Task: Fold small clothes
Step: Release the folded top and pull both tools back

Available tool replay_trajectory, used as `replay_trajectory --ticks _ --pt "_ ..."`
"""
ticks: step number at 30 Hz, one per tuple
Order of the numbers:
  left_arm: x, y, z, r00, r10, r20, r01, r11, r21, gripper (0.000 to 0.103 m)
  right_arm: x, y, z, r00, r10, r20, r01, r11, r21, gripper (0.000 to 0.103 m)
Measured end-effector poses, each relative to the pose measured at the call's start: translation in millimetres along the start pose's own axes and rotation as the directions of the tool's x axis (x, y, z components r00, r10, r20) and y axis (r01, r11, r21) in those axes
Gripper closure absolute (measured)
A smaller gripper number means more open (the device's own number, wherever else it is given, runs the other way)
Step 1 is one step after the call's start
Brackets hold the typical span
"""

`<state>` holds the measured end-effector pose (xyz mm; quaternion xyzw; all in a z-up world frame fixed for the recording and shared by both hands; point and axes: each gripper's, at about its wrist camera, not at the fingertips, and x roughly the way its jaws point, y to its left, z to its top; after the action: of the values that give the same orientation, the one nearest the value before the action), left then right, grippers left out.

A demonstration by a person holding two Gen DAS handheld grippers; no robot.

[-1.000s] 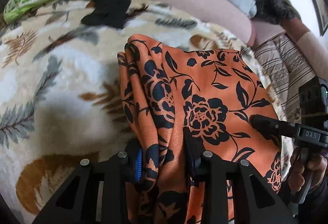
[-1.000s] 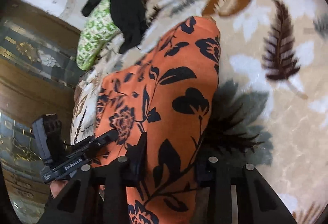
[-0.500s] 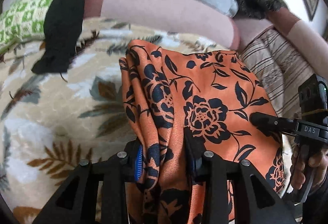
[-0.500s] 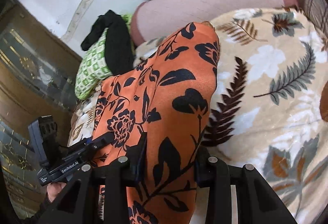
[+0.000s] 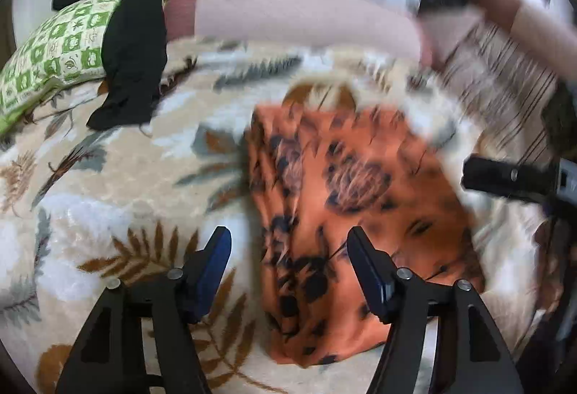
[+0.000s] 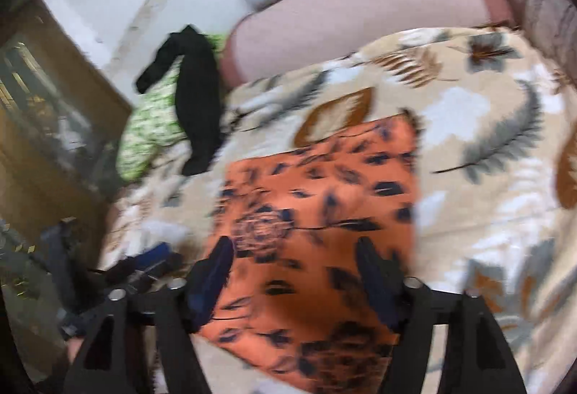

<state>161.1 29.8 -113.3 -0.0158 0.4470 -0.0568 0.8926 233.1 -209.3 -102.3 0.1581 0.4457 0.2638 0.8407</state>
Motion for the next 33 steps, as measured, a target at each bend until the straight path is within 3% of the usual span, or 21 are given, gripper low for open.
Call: replay_trajectory --ticks 1,2,3,6,8,10,13,17,23,24,26,28,33 --pt "13 -1 0 0.998 0.040 -0.044 -0.040 0.999 0.004 0.035 11 -5 -1 0.999 -0.017 -0.035 0.018 1.000 0.022 0.020" --pt "19 2 -4 0.997 0.025 -0.078 -0.027 0.999 -0.023 0.035 31 -18 -3 0.992 -0.058 -0.112 0.068 0.994 0.084 0.020" --pt "17 5 -5 0.997 0.009 -0.076 -0.013 0.998 -0.058 0.035 34 -21 -1 0.990 -0.055 -0.128 0.070 0.991 0.116 0.020" --pt "10 4 0 0.998 0.038 -0.041 -0.040 0.998 -0.041 0.035 12 -2 18 1.000 -0.005 -0.024 0.007 0.998 0.061 0.020" --pt "13 2 2 0.998 0.043 -0.046 -0.045 0.999 -0.028 0.035 10 2 31 1.000 -0.015 0.019 0.014 0.999 0.045 0.017" --pt "14 3 5 0.998 0.040 -0.056 -0.043 0.998 -0.051 0.035 27 -8 44 0.999 -0.040 0.012 0.039 0.996 0.076 0.012" --pt "7 5 4 0.998 0.035 -0.058 -0.039 0.997 -0.063 0.035 68 -38 46 0.987 -0.129 -0.091 0.142 0.979 0.147 0.012" --pt "-12 7 5 0.997 0.074 -0.027 -0.075 0.996 -0.037 0.035 28 1 36 0.994 -0.108 0.031 0.105 0.989 0.100 0.012" --pt "-64 5 -1 0.996 0.077 0.049 -0.073 0.995 -0.064 0.033 -57 64 -14 0.957 -0.233 0.170 0.249 0.965 -0.078 0.010" --pt "-73 4 -4 0.995 0.083 0.059 -0.079 0.995 -0.067 0.031 -67 71 -24 0.949 -0.261 0.175 0.279 0.956 -0.091 0.003" --pt "-92 0 -11 0.991 0.100 0.086 -0.094 0.993 -0.075 0.018 -81 78 -42 0.932 -0.317 0.176 0.340 0.932 -0.122 0.000" --pt "-110 -4 -21 0.985 0.123 0.117 -0.114 0.990 -0.082 0.017 -96 86 -69 0.908 -0.373 0.192 0.400 0.907 -0.134 0.000" --pt "-132 -13 -40 0.981 0.165 0.100 -0.158 0.985 -0.073 0.014 -125 91 -113 0.886 -0.432 0.170 0.454 0.882 -0.127 0.000"
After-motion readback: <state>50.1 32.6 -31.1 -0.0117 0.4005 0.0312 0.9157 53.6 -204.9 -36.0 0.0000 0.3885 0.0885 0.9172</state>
